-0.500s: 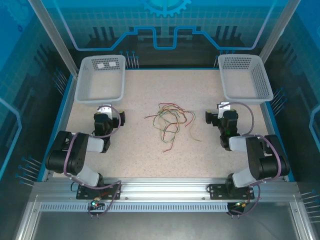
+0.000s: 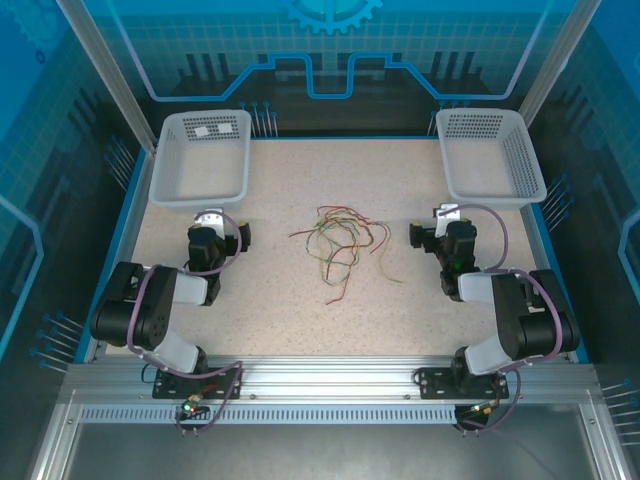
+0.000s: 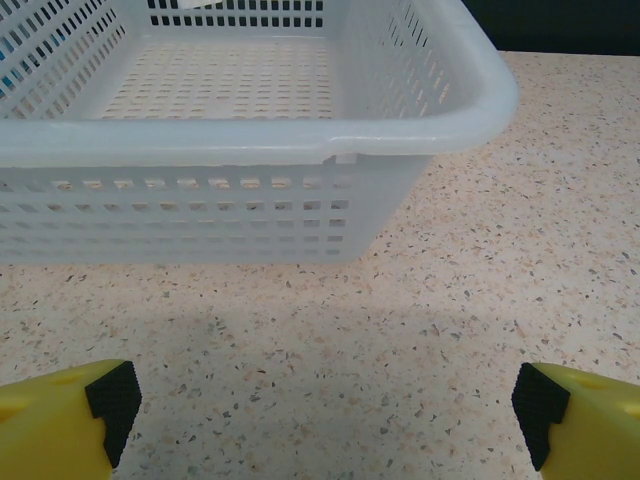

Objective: Untangle the cables

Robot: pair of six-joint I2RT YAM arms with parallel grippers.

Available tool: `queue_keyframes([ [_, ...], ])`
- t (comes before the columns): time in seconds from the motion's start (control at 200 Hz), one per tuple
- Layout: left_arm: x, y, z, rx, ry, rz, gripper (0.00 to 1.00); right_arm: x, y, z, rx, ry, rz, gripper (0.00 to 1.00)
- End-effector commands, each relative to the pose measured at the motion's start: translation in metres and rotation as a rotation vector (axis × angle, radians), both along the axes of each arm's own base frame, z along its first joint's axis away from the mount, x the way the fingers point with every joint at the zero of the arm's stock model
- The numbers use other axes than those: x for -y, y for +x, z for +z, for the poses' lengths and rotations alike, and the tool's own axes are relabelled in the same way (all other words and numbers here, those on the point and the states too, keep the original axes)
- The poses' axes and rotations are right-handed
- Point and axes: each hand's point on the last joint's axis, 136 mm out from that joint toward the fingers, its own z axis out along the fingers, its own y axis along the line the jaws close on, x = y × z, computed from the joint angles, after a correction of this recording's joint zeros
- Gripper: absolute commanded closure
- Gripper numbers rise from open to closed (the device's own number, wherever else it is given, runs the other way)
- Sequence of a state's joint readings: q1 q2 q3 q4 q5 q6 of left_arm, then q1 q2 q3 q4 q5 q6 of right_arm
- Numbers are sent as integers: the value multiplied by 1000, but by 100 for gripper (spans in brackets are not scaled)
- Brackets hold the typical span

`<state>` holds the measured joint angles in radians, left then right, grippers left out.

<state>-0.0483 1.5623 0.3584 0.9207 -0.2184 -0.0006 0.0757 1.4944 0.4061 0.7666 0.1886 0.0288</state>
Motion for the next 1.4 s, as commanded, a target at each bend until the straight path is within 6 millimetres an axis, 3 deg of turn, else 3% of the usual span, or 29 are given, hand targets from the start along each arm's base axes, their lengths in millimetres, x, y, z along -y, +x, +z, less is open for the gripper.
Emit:
queue_keyframes([
  [0.0,-2,7,14,37,-19,-2,1,-3,5,4,6,17,30,0],
  [0.145,-2,5,19,61,-5,1,1,1,6,11,7,8,1,0],
  [0.21,0,-6,42,98,57,31,1,9,2,46,-12,-46,-94,0],
  [0.27,10,-18,84,149,123,79,1,10,-4,89,3,63,-137,0],
  [0.3,19,-24,103,152,104,77,1,1,-6,108,2,157,-88,0],
  [0.33,32,-28,121,138,15,34,2,-23,-8,123,-4,245,54,0],
  [0.38,59,-27,145,110,-126,-75,19,-54,-12,142,-29,340,222,2],
  [0.44,98,-23,159,29,-223,-180,35,-81,-12,144,-154,415,289,12],
  [0.48,126,-20,161,-51,-249,-243,39,-101,-13,135,-269,454,341,21],
  [0.56,183,-18,149,-222,-284,-362,60,-128,-16,109,-448,489,385,34],
  [0.655,234,-19,120,-395,-334,-459,57,-128,-15,79,-540,506,335,35],
  [0.76,267,-22,91,-510,-351,-540,47,-126,-13,56,-616,485,308,35],
  [0.931,281,-23,67,-543,-356,-582,45,-132,-15,23,-772,411,373,35],
  [1.086,280,-22,60,-543,-350,-574,44,-140,-9,4,-807,396,427,44],
  [1.246,280,-23,62,-527,-354,-579,44,-142,1,-9,-818,364,415,48],
  [1.396,279,-23,71,-492,-356,-589,42,-146,4,-19,-831,315,427,43],
])
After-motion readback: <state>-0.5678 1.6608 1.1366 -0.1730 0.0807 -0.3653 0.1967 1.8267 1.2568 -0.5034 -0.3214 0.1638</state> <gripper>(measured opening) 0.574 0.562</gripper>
